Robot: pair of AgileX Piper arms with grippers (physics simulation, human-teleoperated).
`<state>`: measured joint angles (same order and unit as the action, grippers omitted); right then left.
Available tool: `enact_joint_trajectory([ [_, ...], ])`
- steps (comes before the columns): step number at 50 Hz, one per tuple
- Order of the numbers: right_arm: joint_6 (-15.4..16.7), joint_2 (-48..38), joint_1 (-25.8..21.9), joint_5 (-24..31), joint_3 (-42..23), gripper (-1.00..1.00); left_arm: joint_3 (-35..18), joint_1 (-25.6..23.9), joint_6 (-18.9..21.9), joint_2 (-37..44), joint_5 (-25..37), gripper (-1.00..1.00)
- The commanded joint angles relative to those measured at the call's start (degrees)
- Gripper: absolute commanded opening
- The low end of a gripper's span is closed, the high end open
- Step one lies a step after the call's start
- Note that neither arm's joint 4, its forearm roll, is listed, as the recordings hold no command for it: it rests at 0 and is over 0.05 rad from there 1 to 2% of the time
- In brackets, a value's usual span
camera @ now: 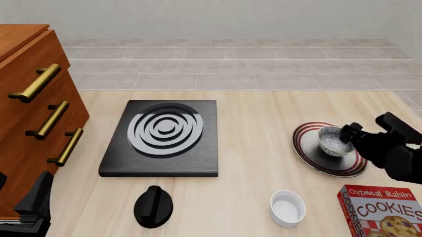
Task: Pick the akita bowl on the cookies box and place it on the plate.
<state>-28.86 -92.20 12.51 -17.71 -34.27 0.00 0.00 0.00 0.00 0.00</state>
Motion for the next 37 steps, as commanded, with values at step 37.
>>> enact_joint_trajectory([
  [37,4.5,78.8,-9.8,63.3,-15.9,1.00,0.0,0.0,0.0,0.0,0.0,1.00],
])
